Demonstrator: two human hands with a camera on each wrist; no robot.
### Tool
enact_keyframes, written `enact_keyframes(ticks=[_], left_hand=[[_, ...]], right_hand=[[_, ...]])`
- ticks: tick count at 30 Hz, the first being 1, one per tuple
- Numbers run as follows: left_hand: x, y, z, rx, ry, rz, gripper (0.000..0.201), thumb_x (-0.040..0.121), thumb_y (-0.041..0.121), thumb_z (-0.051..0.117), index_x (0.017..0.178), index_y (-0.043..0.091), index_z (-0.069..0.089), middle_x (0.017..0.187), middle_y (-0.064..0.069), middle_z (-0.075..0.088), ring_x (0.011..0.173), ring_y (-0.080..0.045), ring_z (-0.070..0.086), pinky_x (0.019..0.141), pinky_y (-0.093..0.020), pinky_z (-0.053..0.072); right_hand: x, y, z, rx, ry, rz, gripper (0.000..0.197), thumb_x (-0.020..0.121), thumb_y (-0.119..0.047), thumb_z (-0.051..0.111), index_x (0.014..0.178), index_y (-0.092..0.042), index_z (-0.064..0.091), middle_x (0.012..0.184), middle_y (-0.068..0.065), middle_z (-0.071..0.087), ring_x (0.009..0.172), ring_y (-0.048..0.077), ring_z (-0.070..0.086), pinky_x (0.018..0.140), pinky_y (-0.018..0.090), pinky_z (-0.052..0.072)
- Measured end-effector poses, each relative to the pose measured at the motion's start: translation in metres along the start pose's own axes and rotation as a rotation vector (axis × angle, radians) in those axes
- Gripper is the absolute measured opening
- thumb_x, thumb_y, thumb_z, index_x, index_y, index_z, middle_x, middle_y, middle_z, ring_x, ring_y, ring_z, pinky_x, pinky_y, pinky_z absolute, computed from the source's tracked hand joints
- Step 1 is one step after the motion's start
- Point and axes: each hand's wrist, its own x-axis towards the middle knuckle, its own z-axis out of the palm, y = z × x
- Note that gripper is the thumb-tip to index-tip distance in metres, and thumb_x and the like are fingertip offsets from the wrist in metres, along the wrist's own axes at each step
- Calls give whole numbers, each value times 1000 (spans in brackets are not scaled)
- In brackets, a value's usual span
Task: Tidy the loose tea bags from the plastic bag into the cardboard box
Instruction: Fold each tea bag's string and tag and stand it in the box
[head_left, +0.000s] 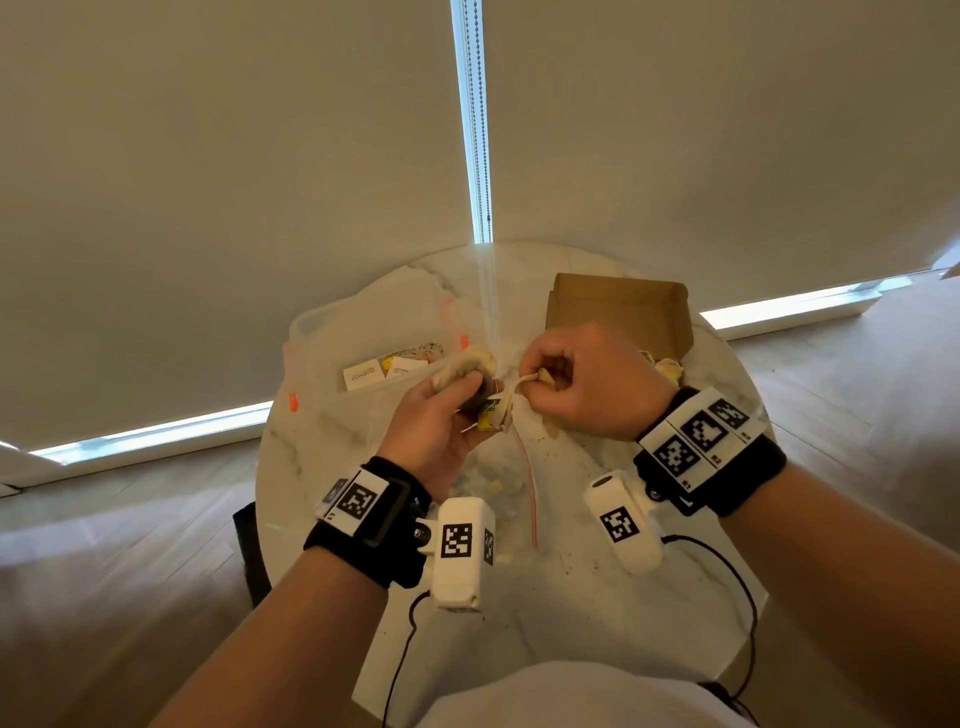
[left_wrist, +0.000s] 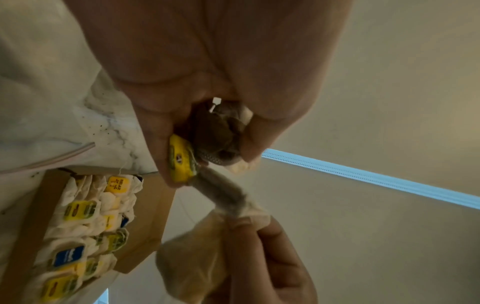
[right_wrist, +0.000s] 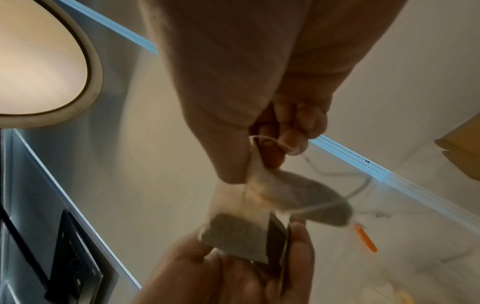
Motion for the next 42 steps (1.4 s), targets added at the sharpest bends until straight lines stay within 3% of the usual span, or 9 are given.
enact_keyframes(ticks=[3,6,11,16,20,28,35,39,42], left_hand=[[-5,-1,2,120,-121,39,44,77,23,82,110,0,64,94,-16,65,84,-27,66,86,-42,58],[-6,-5,4,242,-163,83,57,65,17,86,114,-1,62,96,-16,66,87,-28,66,87,-45,58],[-7,-2,8,218,-99,46,20,92,-2,61,111,-1,63,87,-11,67,83,-33,65,78,-38,60],[-8,-1,9,185,-115,0,25,95,4,57,119,-3,61,81,-6,70,78,-29,67,80,-41,59],[-10,0,9,18,-126,-36,35,86,19,62,114,0,65,91,-14,70,82,-29,68,83,-41,60],[4,5,-9,-99,88,-28,18,102,13,50,99,3,64,79,-13,72,75,-24,73,68,-38,63],[13,7,-18,-87,142,32,19,102,12,50,110,-1,61,89,-17,72,90,-29,71,91,-41,57],[11,14,-17,49,90,126,27,99,-3,47,123,-5,58,101,-20,71,77,-25,68,68,-31,59],[5,23,-10,310,31,267,37,90,-16,43,105,6,69,90,-15,70,57,-21,52,52,-30,44]], right_hand=[[3,-4,-7,-57,-78,85,5,81,-17,70,84,-13,73,66,-4,63,53,5,49,53,12,41],[6,-6,-9,-92,-107,109,7,82,-19,70,83,-12,73,64,-2,62,51,6,46,50,14,38],[5,-1,-13,-37,-66,151,8,86,-19,71,91,-16,75,69,-9,62,56,3,50,52,12,40],[3,-1,-16,36,-52,141,12,84,-30,75,92,-21,76,75,-8,68,63,4,57,57,13,46],[4,0,-18,78,-15,152,4,83,-22,76,86,-19,76,70,-14,66,61,-3,58,56,11,44],[-4,4,-40,110,86,162,6,84,-19,73,82,-14,72,70,-5,64,58,2,53,56,17,45],[-3,11,-51,101,147,150,5,84,-17,72,79,-16,71,66,-5,62,56,2,51,53,12,41],[-3,14,-52,85,110,147,3,83,-16,73,81,-16,71,68,-5,62,56,1,53,53,11,42],[-2,14,-49,48,20,148,4,83,-18,73,80,-17,71,66,-10,59,56,0,51,52,11,40]])
